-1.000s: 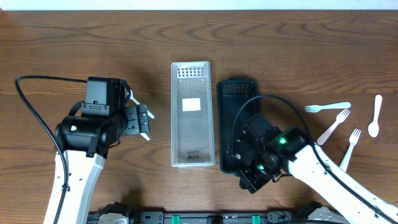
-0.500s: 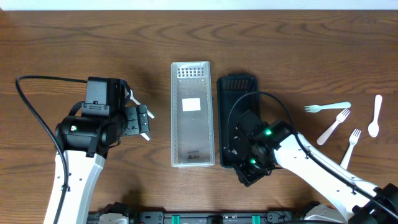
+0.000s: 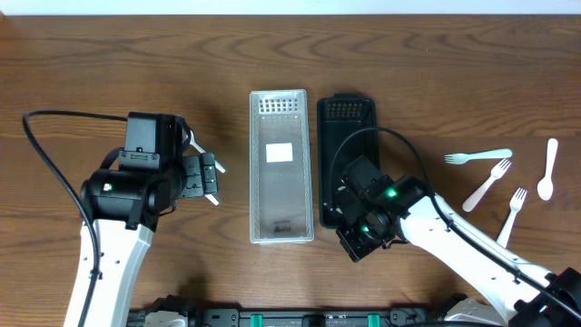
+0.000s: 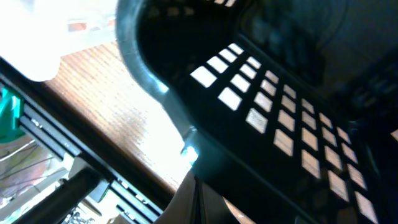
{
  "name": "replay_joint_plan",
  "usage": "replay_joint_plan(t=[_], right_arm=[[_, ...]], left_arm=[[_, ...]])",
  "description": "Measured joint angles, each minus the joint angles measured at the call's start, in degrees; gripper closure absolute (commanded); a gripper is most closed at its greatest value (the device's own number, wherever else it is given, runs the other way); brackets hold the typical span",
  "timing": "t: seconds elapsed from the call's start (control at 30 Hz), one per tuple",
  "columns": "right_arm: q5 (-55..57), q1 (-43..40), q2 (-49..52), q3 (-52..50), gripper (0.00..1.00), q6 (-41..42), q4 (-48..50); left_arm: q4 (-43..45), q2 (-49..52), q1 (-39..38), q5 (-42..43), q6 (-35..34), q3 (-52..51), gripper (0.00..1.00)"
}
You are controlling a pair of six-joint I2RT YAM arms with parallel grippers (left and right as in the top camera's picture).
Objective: Pack container
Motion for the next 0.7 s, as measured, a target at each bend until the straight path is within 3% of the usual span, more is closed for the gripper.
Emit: replay_joint_plan(t=[0.3,0.5,0.7], right_arm=[[1.11,-0.11,-7.54,8.83,0.99,-2.21,-1.31],[15.74,-4.22,-11.34,14.91,0.99,4.17,1.81],[27.65,-13.27,-4.24,14.84,0.99,7.98,7.50]], left_arm=[[0.02,0.00,0.00,-0.02,0.00,0.00,0.04],[0.02,0.00,0.00,-0.02,0.00,0.00,0.04],[0.00,0.00,0.00,0.00,0.00,0.00,0.04]])
